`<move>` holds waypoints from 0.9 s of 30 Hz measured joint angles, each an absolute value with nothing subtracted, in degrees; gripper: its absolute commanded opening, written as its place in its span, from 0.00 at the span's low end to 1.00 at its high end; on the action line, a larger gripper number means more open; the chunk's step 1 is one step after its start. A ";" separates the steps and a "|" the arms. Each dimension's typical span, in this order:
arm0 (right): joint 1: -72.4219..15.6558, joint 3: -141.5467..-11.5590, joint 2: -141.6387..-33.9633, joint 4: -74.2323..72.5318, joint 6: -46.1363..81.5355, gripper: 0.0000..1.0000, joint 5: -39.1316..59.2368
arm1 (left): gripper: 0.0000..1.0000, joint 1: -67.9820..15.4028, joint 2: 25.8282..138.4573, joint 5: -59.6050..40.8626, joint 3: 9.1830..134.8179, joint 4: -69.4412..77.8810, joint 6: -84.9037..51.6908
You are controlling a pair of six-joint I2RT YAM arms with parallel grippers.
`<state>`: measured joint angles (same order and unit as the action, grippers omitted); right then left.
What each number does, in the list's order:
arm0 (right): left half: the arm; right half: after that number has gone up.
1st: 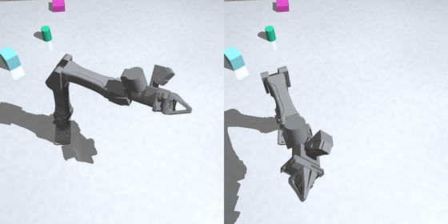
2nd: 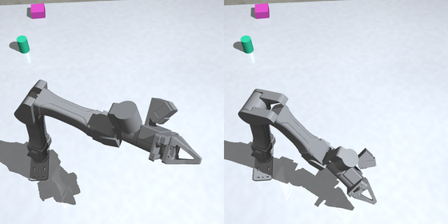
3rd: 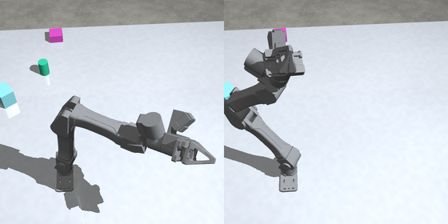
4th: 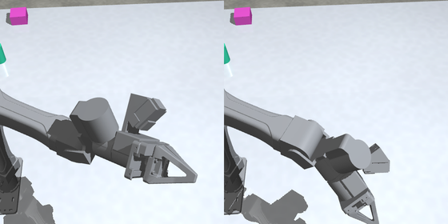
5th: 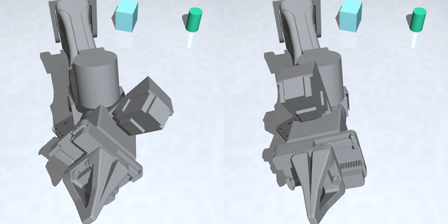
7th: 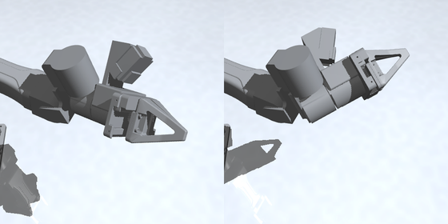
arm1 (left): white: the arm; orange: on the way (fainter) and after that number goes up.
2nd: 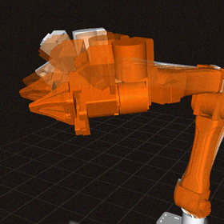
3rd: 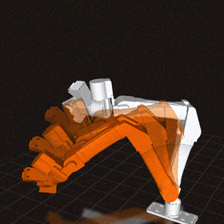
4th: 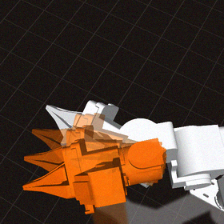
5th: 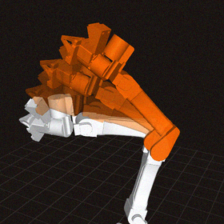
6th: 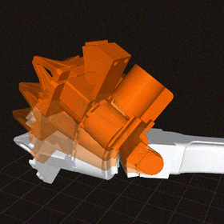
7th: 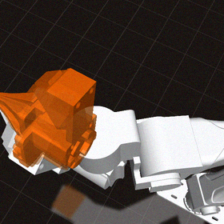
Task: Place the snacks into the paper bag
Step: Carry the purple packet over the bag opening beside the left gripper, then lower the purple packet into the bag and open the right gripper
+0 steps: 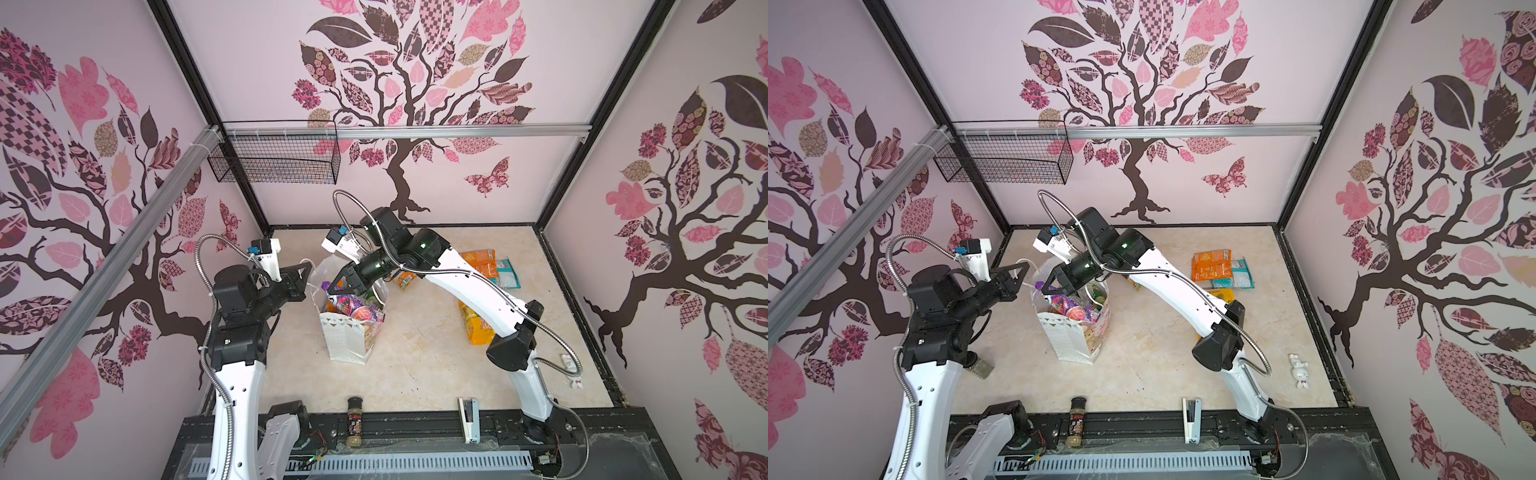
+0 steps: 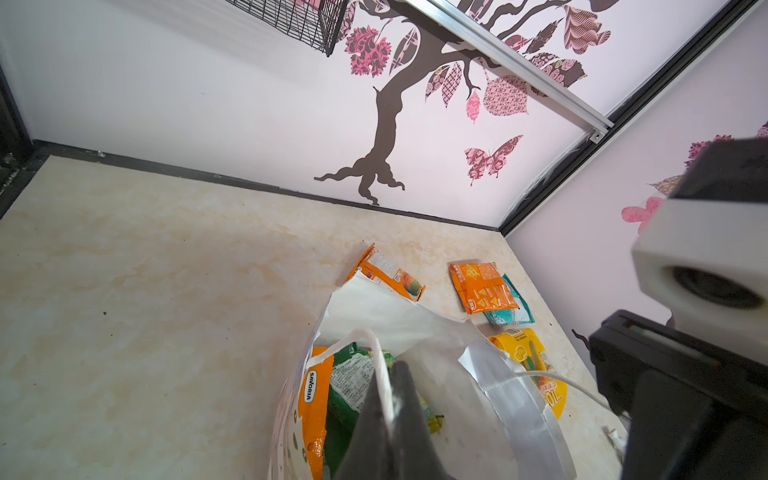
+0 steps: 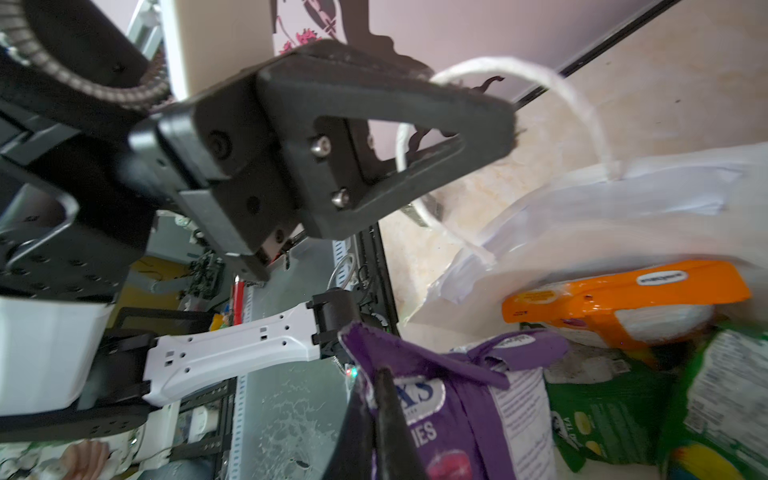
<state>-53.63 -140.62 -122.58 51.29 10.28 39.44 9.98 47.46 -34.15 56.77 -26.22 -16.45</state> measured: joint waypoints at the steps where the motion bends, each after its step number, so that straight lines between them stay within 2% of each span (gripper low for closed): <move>1: -53.74 -140.62 -122.58 51.40 10.20 0.00 37.71 | 0.00 9.98 47.46 -34.15 56.77 -26.22 -16.45; 7: -54.59 -140.62 -122.58 51.66 10.11 0.01 35.55 | 0.00 9.98 47.51 -34.17 56.77 -26.20 -16.49; 11: -55.24 -140.62 -122.65 51.59 10.11 0.09 35.55 | 0.00 9.98 47.51 -34.39 56.77 -26.20 -16.49; 18: -55.70 -140.62 -122.67 51.46 10.26 0.13 35.62 | 0.00 9.98 47.51 -34.65 56.45 -26.00 -16.51; 24: -55.96 -141.49 -123.24 51.57 10.33 0.27 35.51 | 0.00 9.98 47.51 -34.76 56.45 -25.80 -16.51; 27: -56.16 -142.76 -123.59 51.75 10.50 0.28 35.27 | 0.00 9.98 47.51 -34.76 56.45 -25.82 -16.51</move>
